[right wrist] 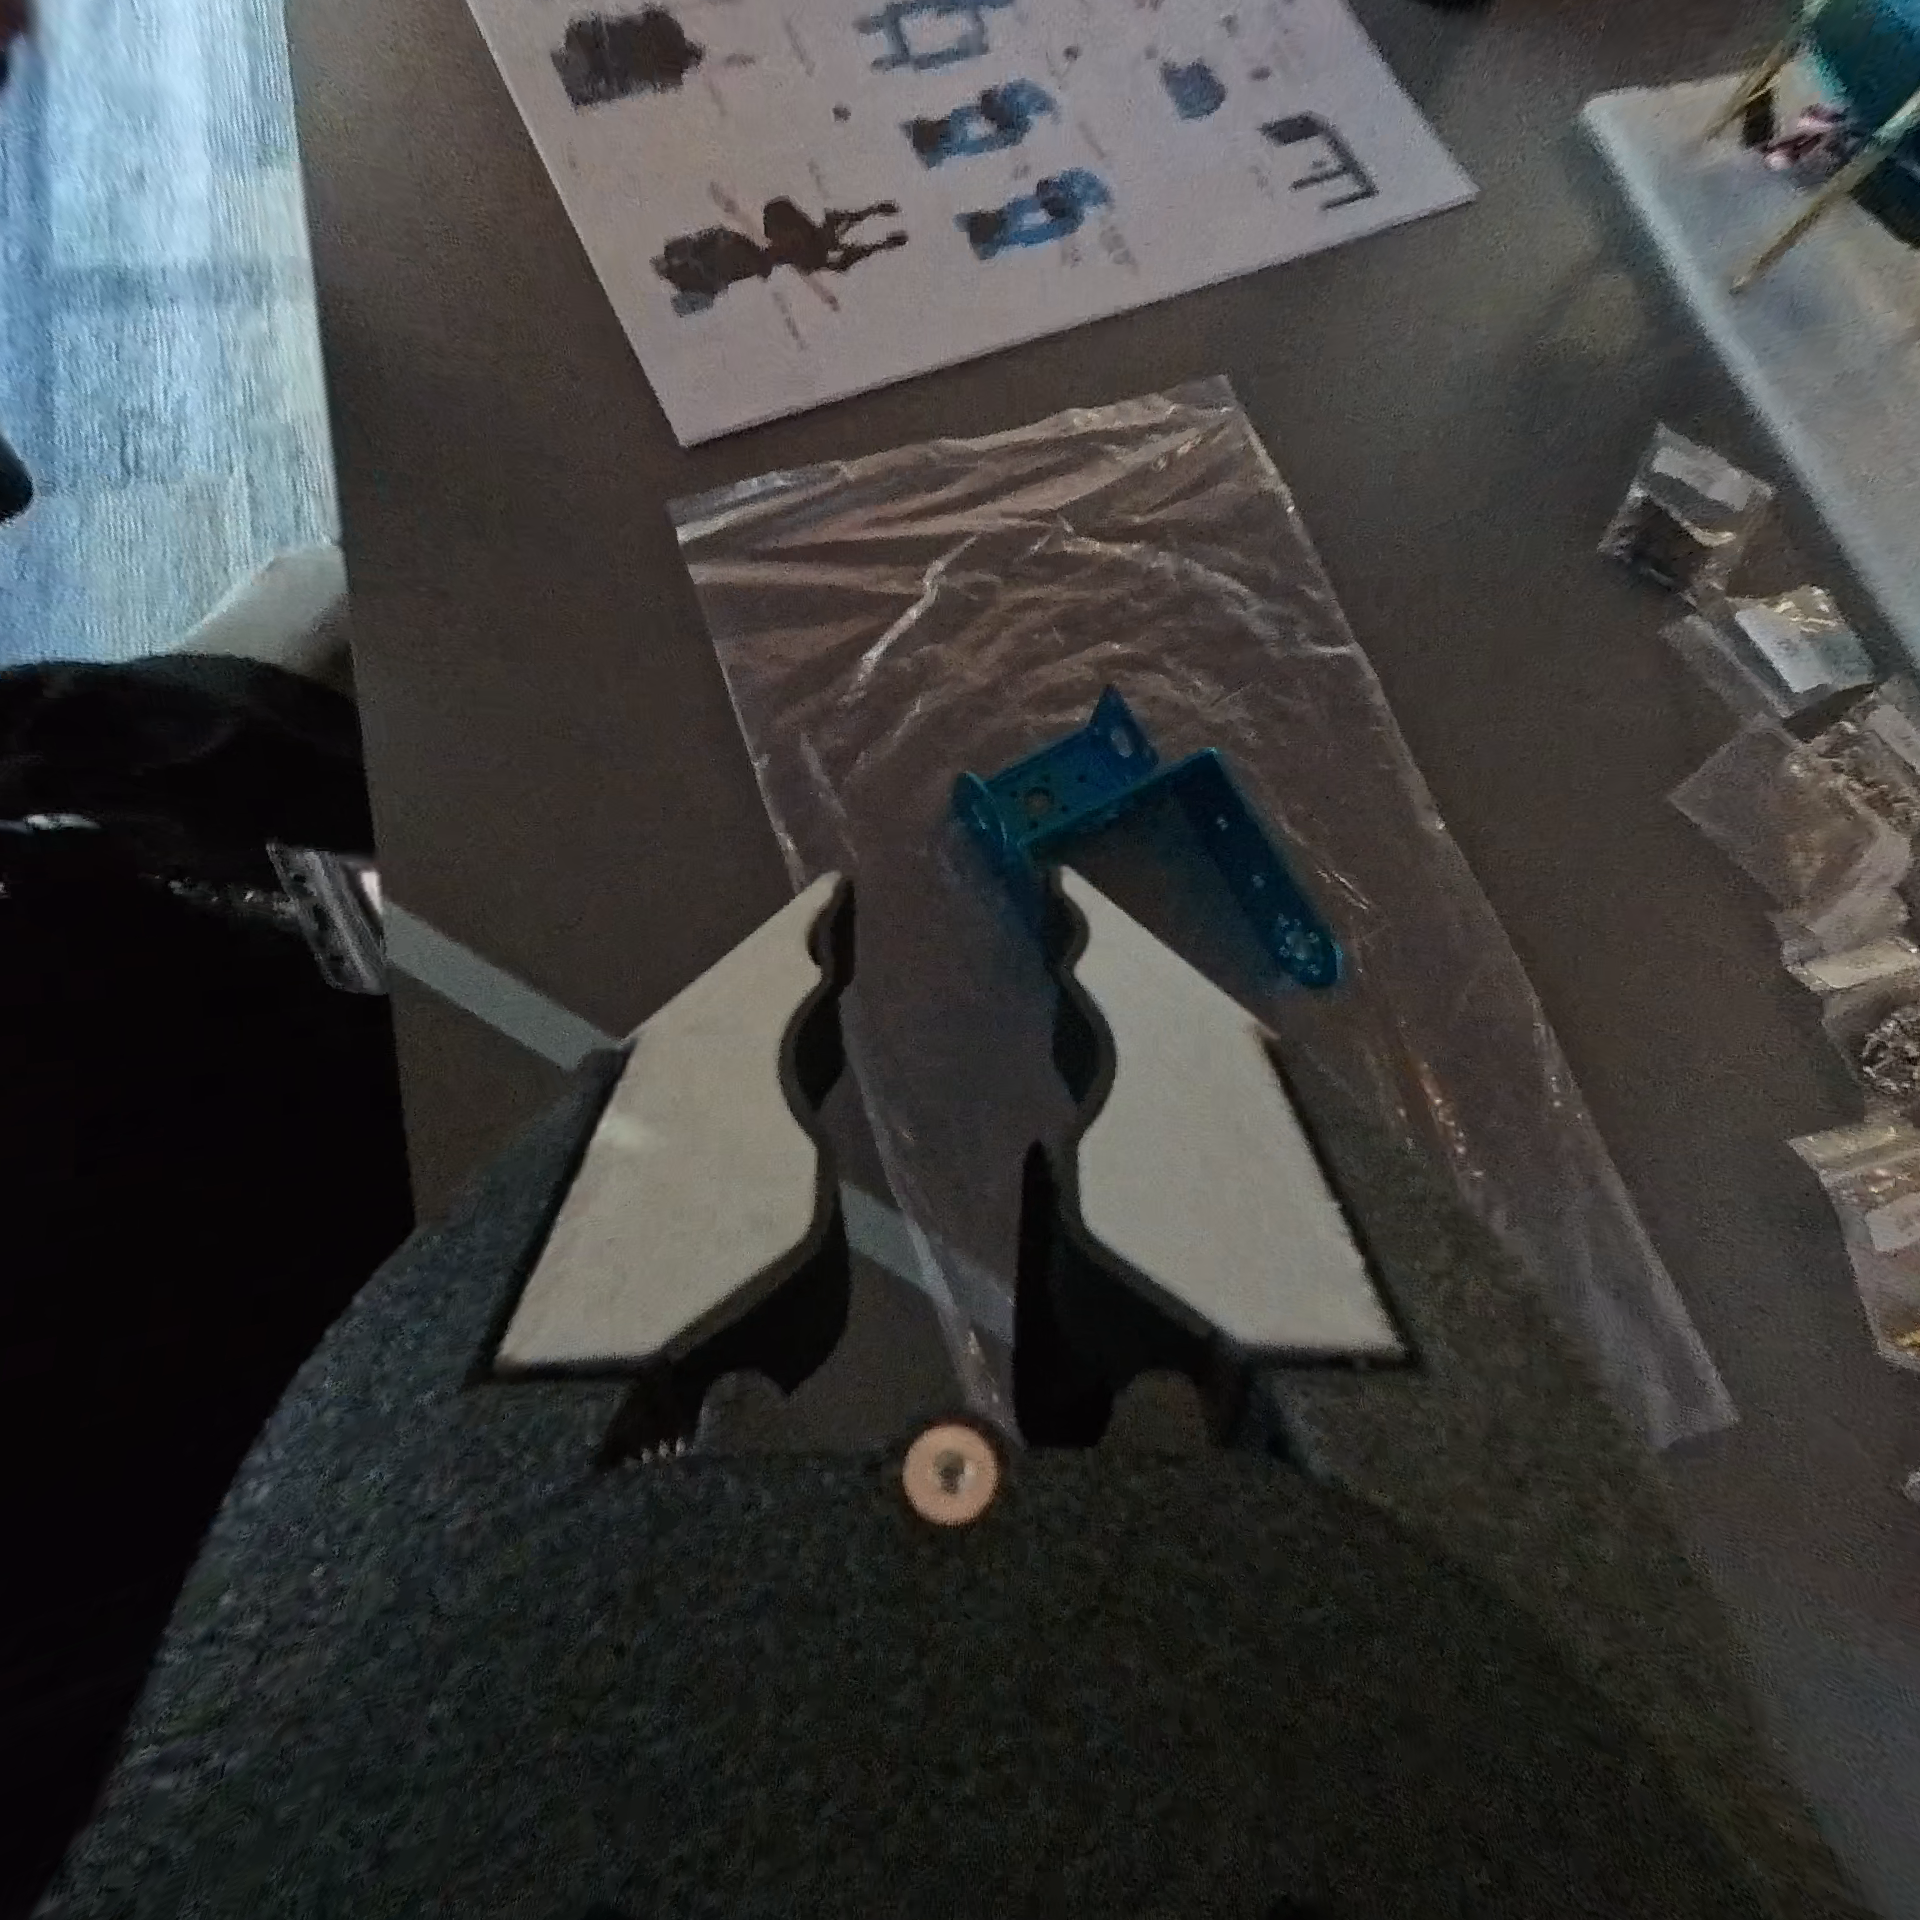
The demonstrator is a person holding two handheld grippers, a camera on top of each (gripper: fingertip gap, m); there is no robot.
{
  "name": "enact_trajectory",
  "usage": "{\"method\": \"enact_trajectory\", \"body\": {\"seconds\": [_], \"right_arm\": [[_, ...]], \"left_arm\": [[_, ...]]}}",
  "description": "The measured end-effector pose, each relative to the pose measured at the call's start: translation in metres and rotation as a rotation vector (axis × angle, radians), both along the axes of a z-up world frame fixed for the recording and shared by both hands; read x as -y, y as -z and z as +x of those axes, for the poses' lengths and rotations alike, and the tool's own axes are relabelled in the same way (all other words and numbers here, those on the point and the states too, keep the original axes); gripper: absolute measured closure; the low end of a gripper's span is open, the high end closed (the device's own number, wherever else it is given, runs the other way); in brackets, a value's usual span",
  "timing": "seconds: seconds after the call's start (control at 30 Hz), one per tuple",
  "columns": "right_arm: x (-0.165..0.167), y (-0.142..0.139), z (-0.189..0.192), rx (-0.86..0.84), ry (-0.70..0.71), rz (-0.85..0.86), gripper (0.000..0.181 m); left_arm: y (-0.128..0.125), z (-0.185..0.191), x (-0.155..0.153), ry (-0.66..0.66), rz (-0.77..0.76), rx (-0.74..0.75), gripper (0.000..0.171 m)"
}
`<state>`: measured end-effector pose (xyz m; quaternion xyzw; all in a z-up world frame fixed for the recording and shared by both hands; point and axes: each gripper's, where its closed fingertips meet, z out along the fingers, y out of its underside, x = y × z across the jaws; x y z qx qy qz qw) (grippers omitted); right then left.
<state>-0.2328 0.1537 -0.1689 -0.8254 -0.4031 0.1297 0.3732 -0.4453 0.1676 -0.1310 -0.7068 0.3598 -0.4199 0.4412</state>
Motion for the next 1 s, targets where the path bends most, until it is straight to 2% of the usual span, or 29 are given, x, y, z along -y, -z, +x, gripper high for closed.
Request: {"method": "enact_trajectory", "body": {"seconds": [0.1,0.2,0.37,0.47,0.53,0.67,0.7,0.73,0.8,0.87,0.93,1.0], "right_arm": [[0.003,-0.008,0.0,-0.111,0.032,0.085,0.148],[0.013,-0.015,-0.004,-0.243,0.026,0.111,0.153],[0.039,-0.022,-0.001,-0.33,-0.008,0.138,0.153],[0.05,-0.029,0.008,-0.379,-0.009,0.151,0.154],[0.058,-0.032,0.013,-0.42,-0.017,0.148,0.153],[0.066,-0.035,0.022,-0.419,-0.014,0.161,0.153],[0.068,-0.035,0.023,-0.417,-0.017,0.165,0.153],[0.068,-0.036,0.024,-0.417,-0.017,0.166,0.154],[0.069,-0.037,0.023,-0.421,-0.021,0.162,0.154],[0.067,-0.035,0.02,-0.42,-0.02,0.149,0.155],[0.063,-0.028,0.017,-0.4,-0.003,0.118,0.156],[0.055,-0.02,0.014,-0.359,0.018,0.084,0.155]], "left_arm": [[0.004,0.073,0.007,0.226,0.102,-0.191,0.147],[0.021,0.136,0.004,0.366,0.214,-0.363,0.147],[0.051,0.197,0.002,0.555,0.264,-0.557,0.147],[0.066,0.206,0.001,0.633,0.26,-0.656,0.152],[0.068,0.213,-0.001,0.645,0.253,-0.667,0.16],[0.08,0.207,-0.004,0.638,0.271,-0.758,0.162],[0.081,0.206,-0.001,0.652,0.278,-0.761,0.171],[0.079,0.205,0.001,0.657,0.287,-0.755,0.171],[0.072,0.205,0.001,0.634,0.298,-0.707,0.171],[0.062,0.207,0.002,0.612,0.271,-0.582,0.171],[0.057,0.207,0.002,0.585,0.173,-0.466,0.171],[0.062,0.204,0.001,0.57,0.081,-0.425,0.171]]}}
